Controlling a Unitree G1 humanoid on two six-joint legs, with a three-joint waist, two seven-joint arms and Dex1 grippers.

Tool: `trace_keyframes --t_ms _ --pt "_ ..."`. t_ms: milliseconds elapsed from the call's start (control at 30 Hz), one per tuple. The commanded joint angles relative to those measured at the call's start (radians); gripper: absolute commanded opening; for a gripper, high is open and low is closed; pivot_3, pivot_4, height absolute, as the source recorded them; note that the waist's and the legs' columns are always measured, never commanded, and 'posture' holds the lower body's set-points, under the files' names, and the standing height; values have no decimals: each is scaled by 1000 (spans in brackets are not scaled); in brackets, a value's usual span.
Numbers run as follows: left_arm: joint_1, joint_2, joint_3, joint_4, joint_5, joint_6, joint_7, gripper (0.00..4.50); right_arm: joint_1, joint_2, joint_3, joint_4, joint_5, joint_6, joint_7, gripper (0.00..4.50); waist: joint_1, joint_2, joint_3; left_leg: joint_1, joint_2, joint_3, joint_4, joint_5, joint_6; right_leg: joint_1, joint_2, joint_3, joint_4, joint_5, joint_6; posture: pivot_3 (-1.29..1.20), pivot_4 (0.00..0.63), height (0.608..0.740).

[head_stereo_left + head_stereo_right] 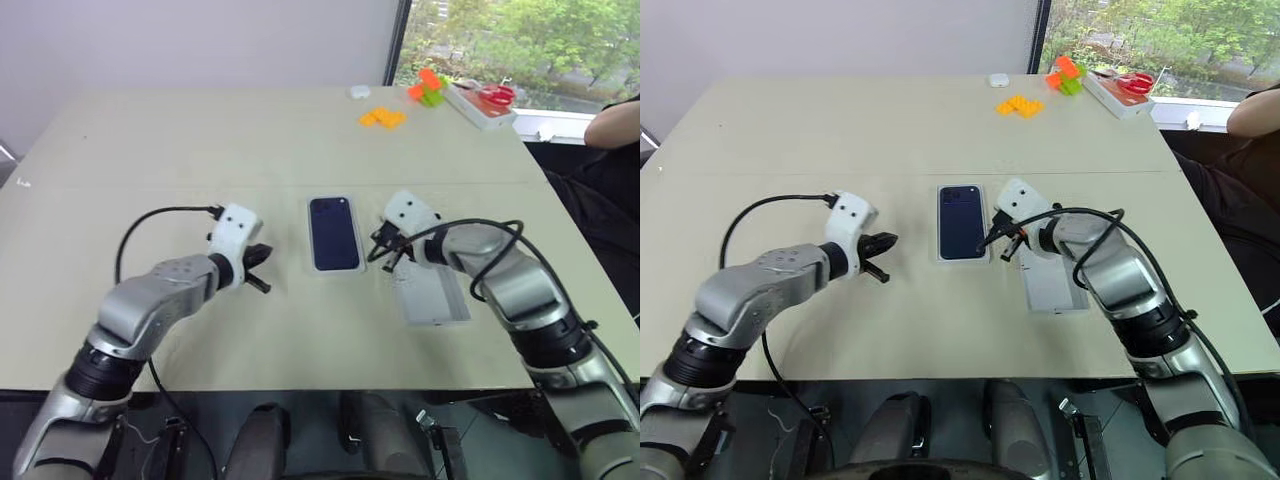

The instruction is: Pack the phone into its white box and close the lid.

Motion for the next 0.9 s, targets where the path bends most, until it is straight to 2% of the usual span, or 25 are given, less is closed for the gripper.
trace_keyframes --t_ms 33,233,500,900 --pt "-43 -41 -22 20 70 14 -15 55 -40 8 36 17 -47 -1 -24 0 0 0 0 0 0 0 0 0 0 0 0 0 0 1 2 0 150 740" --pt "-78 -99 -70 74 160 53 -48 55 -58 48 75 62 -64 -2 -26 0 -3 0 0 -1 0 0 0 -1 2 0 0 0 0 2 3 0 150 740" --pt "-98 -160 -90 64 192 109 -136 55 -52 86 114 45 -59 7 4 0 -1 0 0 1 0 0 0 -1 2 0 0 0 1 2 3 0 150 740" --pt "-24 -122 -80 -128 125 253 -297 55 54 30 125 -204 -14 96 76 0 -3 0 0 2 1 -1 0 -1 2 0 0 0 1 2 3 0 150 740"
